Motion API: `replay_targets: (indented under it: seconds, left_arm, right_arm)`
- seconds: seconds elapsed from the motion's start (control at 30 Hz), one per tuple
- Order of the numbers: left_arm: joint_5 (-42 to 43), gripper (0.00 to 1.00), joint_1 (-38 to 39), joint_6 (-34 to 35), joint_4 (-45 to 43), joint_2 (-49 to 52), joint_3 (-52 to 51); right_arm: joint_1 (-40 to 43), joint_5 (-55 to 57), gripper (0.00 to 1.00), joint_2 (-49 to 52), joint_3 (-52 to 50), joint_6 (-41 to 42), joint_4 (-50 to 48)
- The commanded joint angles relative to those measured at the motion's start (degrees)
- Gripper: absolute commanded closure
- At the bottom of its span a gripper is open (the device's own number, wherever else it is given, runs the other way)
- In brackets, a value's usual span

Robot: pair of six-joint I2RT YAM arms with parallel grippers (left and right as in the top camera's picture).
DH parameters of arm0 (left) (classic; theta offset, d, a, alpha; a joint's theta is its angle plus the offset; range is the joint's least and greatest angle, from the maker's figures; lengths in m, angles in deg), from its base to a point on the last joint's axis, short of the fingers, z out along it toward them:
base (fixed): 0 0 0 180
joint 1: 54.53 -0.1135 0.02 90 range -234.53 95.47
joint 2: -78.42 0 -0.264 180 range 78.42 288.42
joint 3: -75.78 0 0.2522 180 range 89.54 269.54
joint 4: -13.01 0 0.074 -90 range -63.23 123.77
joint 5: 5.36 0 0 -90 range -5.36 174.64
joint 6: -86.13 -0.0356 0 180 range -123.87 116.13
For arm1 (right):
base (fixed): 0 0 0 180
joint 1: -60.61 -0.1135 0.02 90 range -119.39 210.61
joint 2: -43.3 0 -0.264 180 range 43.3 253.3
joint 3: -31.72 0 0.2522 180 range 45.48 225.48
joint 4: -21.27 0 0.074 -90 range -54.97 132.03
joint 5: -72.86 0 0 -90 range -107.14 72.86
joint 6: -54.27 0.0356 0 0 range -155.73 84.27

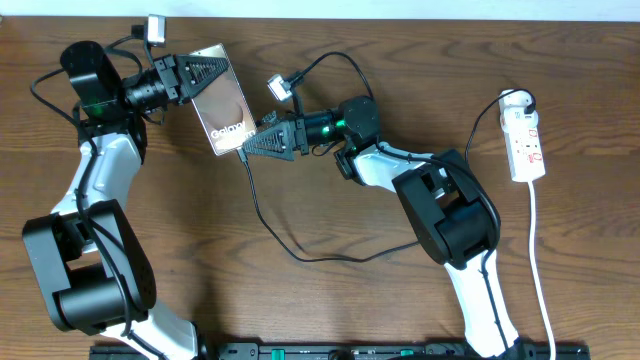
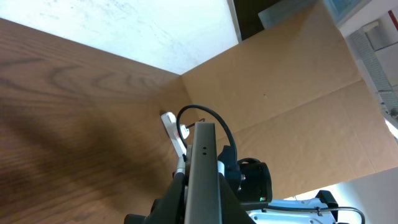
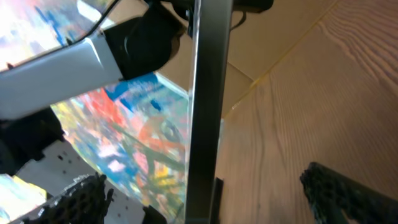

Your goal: Plug charger to phone and switch on socket

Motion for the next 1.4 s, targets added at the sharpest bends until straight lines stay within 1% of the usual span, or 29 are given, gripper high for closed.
replay_targets:
  seconds: [0.0, 0.17, 0.33, 0.53, 0.7, 0.8, 1.0, 1.13, 1.27, 1.37]
  left_arm:
    - [1.2, 0.93, -0.5, -0.7, -0.5, -1.3, 0.4]
    - [1.7, 0.93, -2.6, -0.2, -0.5, -1.3, 0.4]
    - [3.8, 0.93, -4.6, 0.8, -0.5, -1.3, 0.4]
    - [3.7, 0.93, -5.7, 0.8, -0.5, -1.3, 0.4]
    - [3.7, 0.92, -6.1, 0.8, -0.5, -1.3, 0.4]
    - [3.7, 0.93, -6.2, 0.8, -0.5, -1.3, 0.4]
    - [3.7, 0.92, -6.2, 0.8, -0.5, -1.3, 0.4]
    - [3.4, 0.93, -6.2, 0.8, -0.5, -1.3, 0.4]
    - [2.8, 0.92, -6.2, 0.1, -0.5, -1.3, 0.4]
    - [2.6, 0.93, -6.2, -0.6, 0.0, -1.3, 0.4]
  right_arm:
    - [-0.1, 0.8, 0.01, -0.5, 0.8, 0.3, -0.2]
    - [0.7, 0.8, 0.01, -0.5, 0.8, 1.9, 0.7]
    - [2.7, 1.2, 0.01, -0.5, 0.8, 1.7, 9.6]
    - [4.2, 5.2, 0.01, -0.5, 0.9, 1.5, 15.8]
    - [5.5, 9.4, 0.01, -1.1, 1.4, -3.0, 26.6]
    - [7.0, 12.3, 0.01, -2.0, 4.8, -8.4, 37.0]
    - [9.4, 18.2, 0.01, -4.6, 16.9, -19.6, 60.8]
    - [9.8, 25.0, 0.01, -7.5, 24.3, -27.1, 77.7]
    - [9.5, 36.1, 0.01, -11.3, 30.5, -33.8, 95.7]
    - [8.9, 46.3, 0.01, -14.8, 32.9, -37.0, 106.4]
